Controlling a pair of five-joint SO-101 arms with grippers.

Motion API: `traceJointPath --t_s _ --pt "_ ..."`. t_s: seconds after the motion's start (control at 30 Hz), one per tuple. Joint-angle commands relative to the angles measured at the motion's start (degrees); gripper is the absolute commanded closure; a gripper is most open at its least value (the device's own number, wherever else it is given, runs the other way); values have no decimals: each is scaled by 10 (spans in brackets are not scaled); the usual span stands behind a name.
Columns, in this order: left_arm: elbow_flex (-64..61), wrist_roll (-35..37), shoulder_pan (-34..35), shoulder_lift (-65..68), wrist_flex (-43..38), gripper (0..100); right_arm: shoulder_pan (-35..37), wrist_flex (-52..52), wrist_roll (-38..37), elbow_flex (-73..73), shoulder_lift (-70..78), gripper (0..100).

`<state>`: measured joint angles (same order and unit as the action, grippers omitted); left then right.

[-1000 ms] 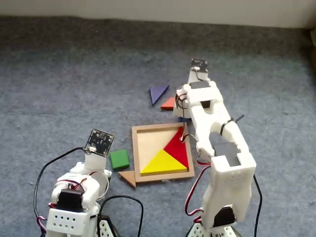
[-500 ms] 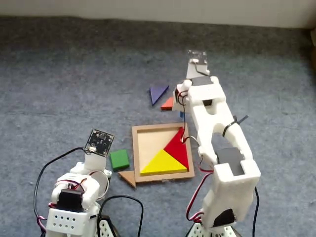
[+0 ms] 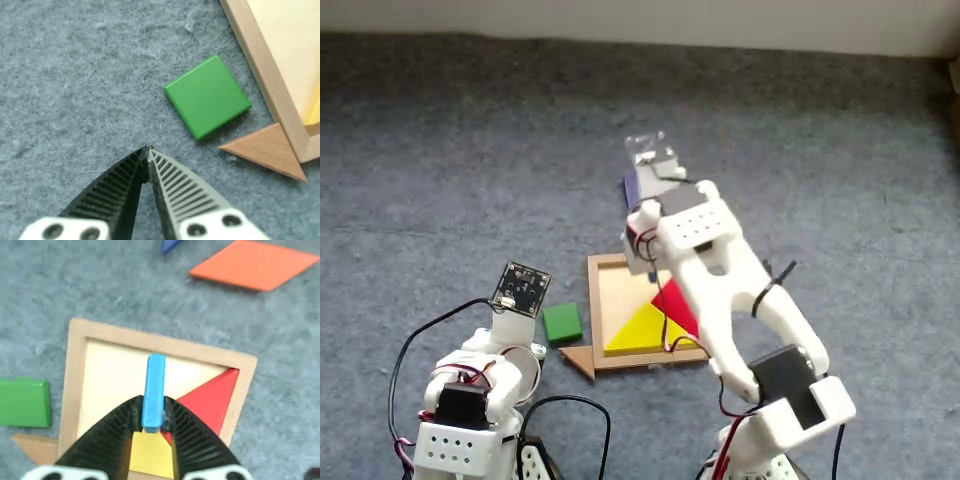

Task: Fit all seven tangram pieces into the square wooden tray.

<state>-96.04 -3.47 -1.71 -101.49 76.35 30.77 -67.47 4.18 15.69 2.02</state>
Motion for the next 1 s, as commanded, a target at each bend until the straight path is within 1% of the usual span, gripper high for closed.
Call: traceJointPath --t_s 0.0,0.1,0.27,0.4,0.5,0.6,0.87,0.97 --pt "-12 -4 7 -17 4 993 44 -2 -5 24 -34 993" --pt "-12 -4 7 -17 4 993 67 26 -5 36 -34 993" --pt "-12 -4 7 -17 4 993 75 86 -4 75 -34 993" --pt "-12 -4 7 -17 4 993 75 116 51 91 -34 986" --pt "-12 -4 7 -17 4 993 75 116 70 95 -34 916" --pt "-12 -4 7 -17 4 993 74 114 70 95 -34 863" --pt "-12 -4 7 -17 4 993 71 116 68 95 -33 861" --pt "-12 -4 7 -17 4 993 58 116 68 95 -33 861"
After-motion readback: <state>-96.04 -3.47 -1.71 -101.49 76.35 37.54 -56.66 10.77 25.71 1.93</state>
